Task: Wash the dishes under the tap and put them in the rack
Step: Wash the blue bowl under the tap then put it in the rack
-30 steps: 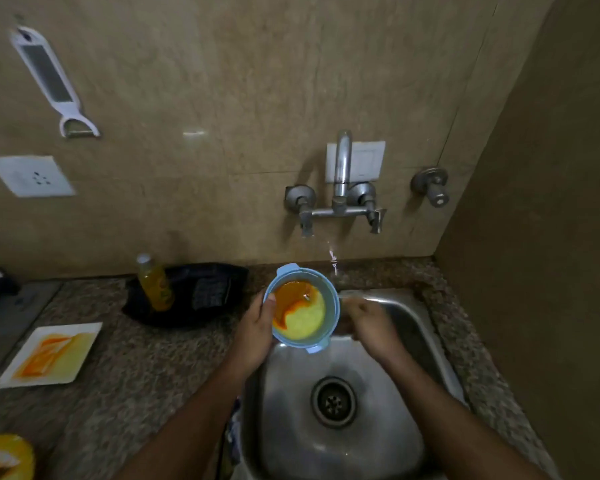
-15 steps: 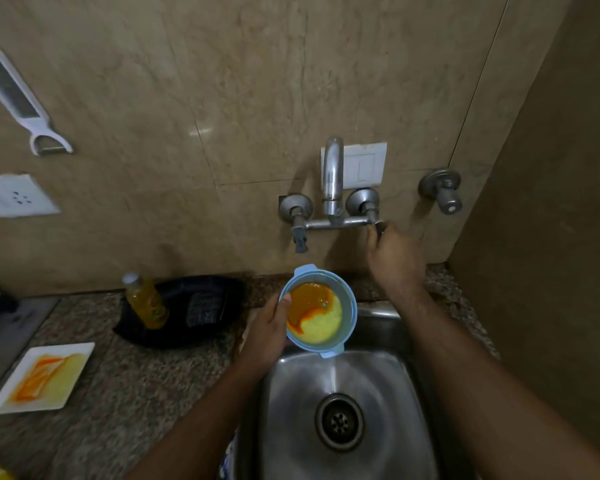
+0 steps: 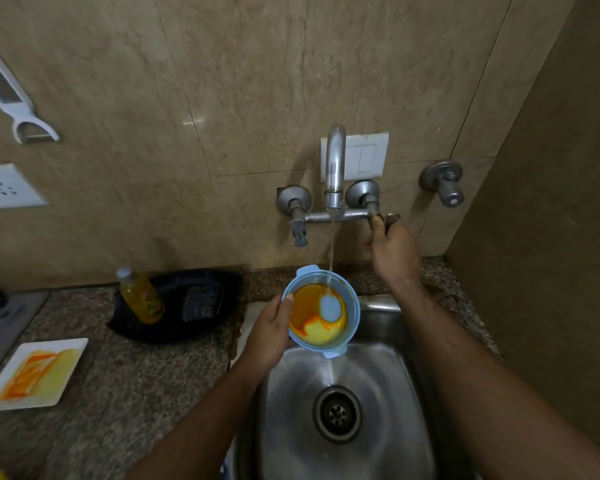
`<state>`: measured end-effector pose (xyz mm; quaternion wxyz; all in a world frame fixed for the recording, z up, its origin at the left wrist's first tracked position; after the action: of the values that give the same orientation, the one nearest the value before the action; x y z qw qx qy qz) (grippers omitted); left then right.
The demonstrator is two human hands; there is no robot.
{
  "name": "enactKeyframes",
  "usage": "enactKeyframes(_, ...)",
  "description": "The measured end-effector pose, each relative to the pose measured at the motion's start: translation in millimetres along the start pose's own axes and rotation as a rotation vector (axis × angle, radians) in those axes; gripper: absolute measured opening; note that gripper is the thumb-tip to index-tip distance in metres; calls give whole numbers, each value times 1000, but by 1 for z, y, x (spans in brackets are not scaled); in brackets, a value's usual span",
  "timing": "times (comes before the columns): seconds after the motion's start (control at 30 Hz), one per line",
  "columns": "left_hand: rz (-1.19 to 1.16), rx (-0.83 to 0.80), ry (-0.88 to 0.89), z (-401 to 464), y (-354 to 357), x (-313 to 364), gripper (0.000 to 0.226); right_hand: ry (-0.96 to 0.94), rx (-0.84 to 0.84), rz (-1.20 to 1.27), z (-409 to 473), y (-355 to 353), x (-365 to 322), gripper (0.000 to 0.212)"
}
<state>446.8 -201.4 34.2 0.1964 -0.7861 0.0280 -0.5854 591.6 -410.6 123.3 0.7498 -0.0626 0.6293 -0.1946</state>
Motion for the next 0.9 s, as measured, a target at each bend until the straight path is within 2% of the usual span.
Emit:
enactKeyframes(0.1, 9, -15, 5, 0, 3, -3, 30, 14, -7, 44, -1, 1, 1, 35)
enactKeyframes(0.27, -30, -40, -44, 3, 11, -4, 29, 127, -23, 305, -14, 0, 6, 14)
enactKeyframes(0.37, -88, -67, -98, 7, 20, -5, 30, -74, 144, 205, -60, -21, 2, 14)
enactKeyframes(0.4, -90, -79, -108, 8, 23, -4, 31, -136, 96, 169, -78, -20, -3, 14)
enactKeyframes(0.47, -79, -96, -124, 10, 32, -3, 32, -76, -219, 28, -101, 4, 3, 20)
enactKeyframes(0.53, -36, -110, -113, 9, 41, -1, 30, 9, -596, -313, -114, 39, 31, 28)
enactKeyframes(0.57, -9, -113, -94, 10, 46, 0, 28, -3, -699, -456, -117, 50, 43, 42)
enactKeyframes(0.63, 37, -112, -55, 14, 50, 2, 25, -87, -781, -583, -120, 65, 56, 59)
enactKeyframes(0.77, 144, -88, 44, 20, 40, 6, 28, -272, -1034, -396, -147, 73, 49, 46)
enactKeyframes(0.8, 170, -100, 67, 19, 40, 7, 28, -301, -1053, -405, -150, 69, 47, 45)
enactKeyframes(0.9, 169, -125, 93, 22, 48, 10, 28, -361, -899, -575, -140, 63, 51, 58)
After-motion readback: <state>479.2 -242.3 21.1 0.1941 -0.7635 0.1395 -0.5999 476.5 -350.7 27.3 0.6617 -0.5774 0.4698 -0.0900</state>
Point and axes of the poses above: each hand's wrist, its own z-axis towards the middle knuckle, its own y-axis out of the palm, x = y × z, the point moved 7 cm from there along z, towards the middle knuckle, and after that the axes turned 15 degrees about z, right-handed, at the moved point
